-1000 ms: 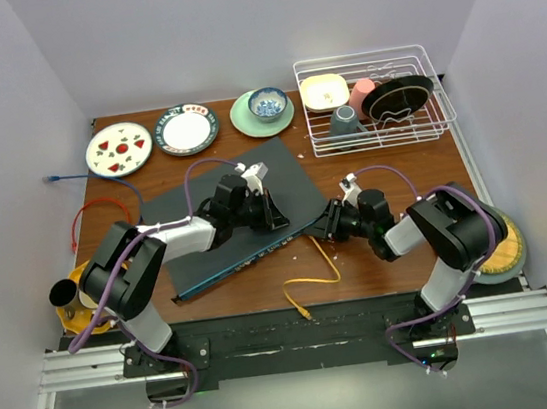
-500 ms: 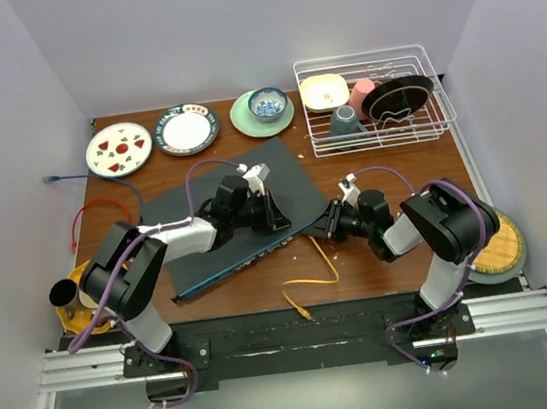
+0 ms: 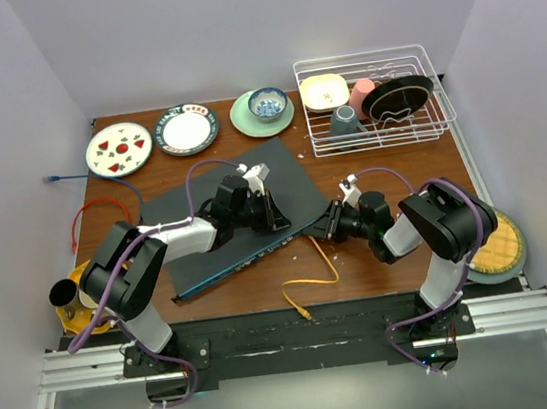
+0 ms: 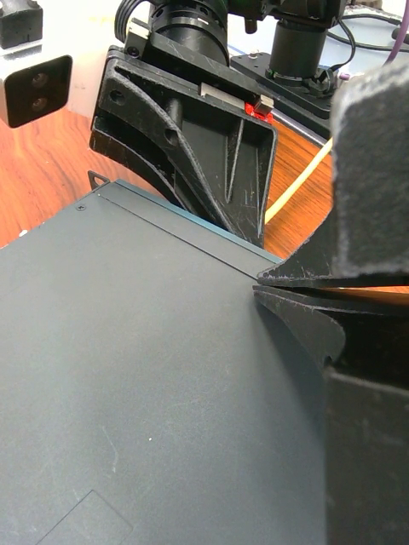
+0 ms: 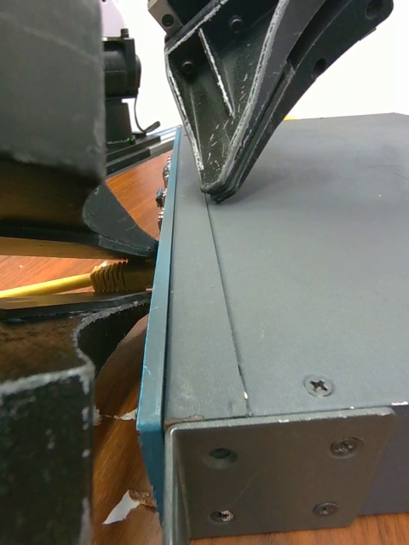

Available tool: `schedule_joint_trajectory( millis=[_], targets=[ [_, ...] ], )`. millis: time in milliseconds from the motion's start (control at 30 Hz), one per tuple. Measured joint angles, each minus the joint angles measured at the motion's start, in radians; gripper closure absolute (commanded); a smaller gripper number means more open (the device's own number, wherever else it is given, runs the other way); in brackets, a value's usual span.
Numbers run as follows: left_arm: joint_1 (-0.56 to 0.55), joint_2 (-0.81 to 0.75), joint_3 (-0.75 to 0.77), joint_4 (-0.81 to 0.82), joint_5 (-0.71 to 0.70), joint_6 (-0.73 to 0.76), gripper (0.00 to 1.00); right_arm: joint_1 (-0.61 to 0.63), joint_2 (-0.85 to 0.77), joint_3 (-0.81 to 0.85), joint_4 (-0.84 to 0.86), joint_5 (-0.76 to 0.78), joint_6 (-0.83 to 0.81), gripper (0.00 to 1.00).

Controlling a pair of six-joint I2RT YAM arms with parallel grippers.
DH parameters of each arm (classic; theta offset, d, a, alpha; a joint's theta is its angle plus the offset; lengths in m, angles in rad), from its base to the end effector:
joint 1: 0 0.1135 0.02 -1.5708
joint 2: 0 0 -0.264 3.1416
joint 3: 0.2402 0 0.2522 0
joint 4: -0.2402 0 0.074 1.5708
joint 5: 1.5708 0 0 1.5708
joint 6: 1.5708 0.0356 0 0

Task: Pull the plug from the switch port
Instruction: Pull the connector from the switch port.

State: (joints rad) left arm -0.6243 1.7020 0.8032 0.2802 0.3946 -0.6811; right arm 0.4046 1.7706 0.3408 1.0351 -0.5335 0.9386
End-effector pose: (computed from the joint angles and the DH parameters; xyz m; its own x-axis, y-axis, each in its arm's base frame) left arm 0.2687 -0.2105 0.1589 -0.8653 -0.0930 -0.4925 0.3204 0.6531 -0.6862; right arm 0.2345 0.1201 0.0979 -0.8305 0.4000 -0.3877 -0.1701 0.4806 0.8603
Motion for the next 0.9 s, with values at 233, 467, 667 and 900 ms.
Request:
schedule_joint_trajectory(
  millis=[233,467,667,900],
  targets=[
    [0.0,0.0,0.0,0.0,0.0,0.0,0.93,0.0,0.024,-0.017,0.065,0.001,0.004,1.0],
    [0.0,0.0,0.0,0.001,0.001,-0.007,0.93,0.0,0.021,-0.045,0.093,0.006,0.003,1.0],
    [-0.001,0.001,0.0,0.0,0.002,-0.008,0.93,0.0,-0.018,-0.1,0.063,0.012,-0.01,1.0],
    [-0.006,0.0,0.0,-0.002,0.002,-0.016,0.92,0.0,-0.172,-0.112,-0.083,0.019,-0.042,1.0]
  ],
)
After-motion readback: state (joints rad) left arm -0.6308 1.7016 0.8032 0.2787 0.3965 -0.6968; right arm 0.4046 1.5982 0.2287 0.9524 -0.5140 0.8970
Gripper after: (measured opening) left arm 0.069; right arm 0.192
